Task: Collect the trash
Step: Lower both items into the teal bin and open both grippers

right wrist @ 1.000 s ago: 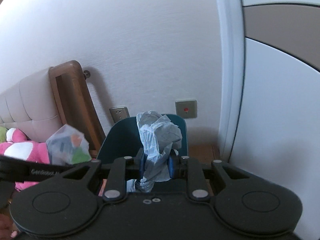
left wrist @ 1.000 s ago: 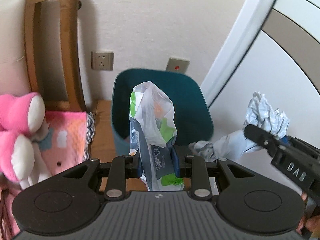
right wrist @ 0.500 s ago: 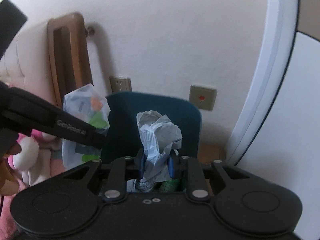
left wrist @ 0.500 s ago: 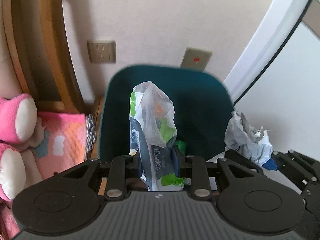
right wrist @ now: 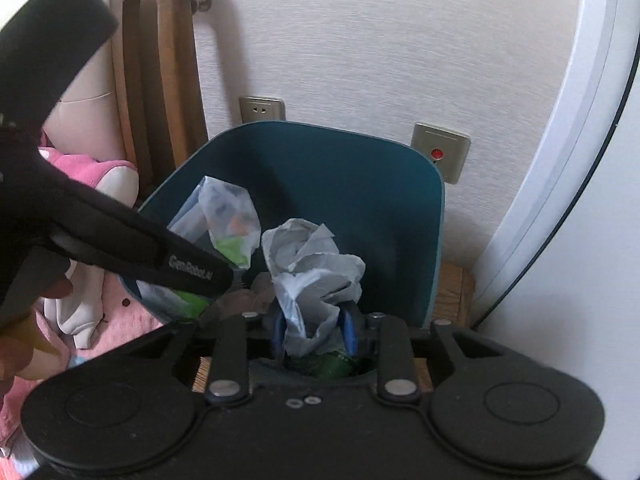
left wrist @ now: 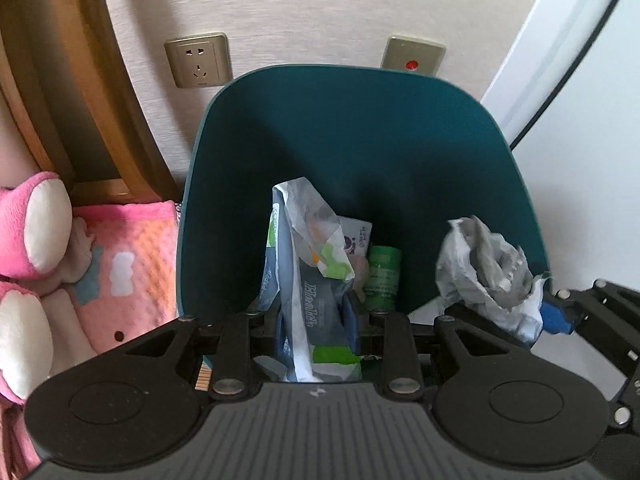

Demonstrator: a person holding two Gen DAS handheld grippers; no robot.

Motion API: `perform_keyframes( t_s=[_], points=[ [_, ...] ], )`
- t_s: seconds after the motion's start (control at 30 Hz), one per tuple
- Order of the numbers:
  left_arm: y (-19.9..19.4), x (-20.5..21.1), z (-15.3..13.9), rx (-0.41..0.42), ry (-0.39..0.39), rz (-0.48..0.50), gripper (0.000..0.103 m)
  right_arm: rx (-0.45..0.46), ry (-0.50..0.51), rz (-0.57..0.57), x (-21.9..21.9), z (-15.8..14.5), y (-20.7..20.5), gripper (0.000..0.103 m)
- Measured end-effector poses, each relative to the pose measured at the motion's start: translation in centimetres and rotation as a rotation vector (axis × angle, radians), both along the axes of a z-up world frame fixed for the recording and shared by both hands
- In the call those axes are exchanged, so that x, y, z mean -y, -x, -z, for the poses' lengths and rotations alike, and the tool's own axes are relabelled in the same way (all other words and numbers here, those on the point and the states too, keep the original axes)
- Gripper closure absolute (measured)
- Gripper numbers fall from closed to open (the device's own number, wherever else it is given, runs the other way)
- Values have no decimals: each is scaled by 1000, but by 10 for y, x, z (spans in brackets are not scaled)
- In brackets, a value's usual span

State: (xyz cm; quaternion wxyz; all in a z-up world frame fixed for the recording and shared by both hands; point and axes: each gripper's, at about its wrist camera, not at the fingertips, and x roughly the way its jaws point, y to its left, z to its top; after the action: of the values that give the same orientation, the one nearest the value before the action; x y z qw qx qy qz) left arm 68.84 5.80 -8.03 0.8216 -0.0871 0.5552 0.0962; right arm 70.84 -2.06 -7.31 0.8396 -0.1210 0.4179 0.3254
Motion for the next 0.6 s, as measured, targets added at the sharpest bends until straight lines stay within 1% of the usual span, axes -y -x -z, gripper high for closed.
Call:
perform_keyframes(
  t_s=[0.03,0.1,0.13,0.17,0.2,0.23,0.33,0.6],
  points=[
    [1,1,0,2,-3,6,74,-2,-3,-3,0,0,0,75],
    [2,-1,-2,10,18,5,70,-5,-8,-16,-1,-2,3,67],
    [3,-2,-2,12,28,-2,60,0,-7,-23,-1,-3,3,65],
    [3,-3,-3,17,35,-9,48,10,-2,-28,-2,-4,5,63],
    [5,-4,-4,29,36,-16,44,19,0,-32,-1,-4,6,62],
    [7,-4,-7,44,34,-19,42,21,-3,-34,0,-5,7,62],
    [12,-4,-15,66,36,-16,42,24,-22,-18,4,-8,5,59],
    [36,-3,-45,135,7,5,42,42,-88,27,19,-33,16,50]
  ],
)
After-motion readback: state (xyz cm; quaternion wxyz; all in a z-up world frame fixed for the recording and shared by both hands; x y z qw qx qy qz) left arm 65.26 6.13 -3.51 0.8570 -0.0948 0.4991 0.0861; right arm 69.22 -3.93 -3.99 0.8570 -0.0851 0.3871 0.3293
